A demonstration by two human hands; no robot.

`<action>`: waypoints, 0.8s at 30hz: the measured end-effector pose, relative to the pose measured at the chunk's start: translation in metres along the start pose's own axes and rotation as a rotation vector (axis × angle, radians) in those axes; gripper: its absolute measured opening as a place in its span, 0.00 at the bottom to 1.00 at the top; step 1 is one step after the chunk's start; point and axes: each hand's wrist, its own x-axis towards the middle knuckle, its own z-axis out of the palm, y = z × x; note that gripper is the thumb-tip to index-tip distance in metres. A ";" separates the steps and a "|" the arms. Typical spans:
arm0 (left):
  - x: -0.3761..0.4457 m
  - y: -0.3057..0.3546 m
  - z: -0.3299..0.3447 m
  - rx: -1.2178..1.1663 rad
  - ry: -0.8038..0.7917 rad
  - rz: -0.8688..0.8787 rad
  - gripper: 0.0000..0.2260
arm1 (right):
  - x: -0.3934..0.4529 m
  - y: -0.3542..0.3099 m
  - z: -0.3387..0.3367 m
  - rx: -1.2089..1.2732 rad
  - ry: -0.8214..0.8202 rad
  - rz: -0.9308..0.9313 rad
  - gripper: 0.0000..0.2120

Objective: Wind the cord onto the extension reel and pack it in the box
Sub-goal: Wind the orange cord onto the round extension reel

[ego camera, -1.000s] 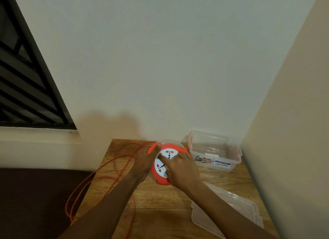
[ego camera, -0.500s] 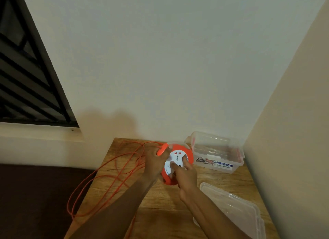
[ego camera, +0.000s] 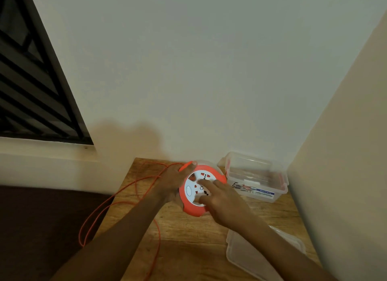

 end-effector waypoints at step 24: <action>0.017 0.041 -0.019 0.222 -0.195 -0.052 0.16 | 0.059 0.003 -0.027 -0.511 -0.285 -0.361 0.27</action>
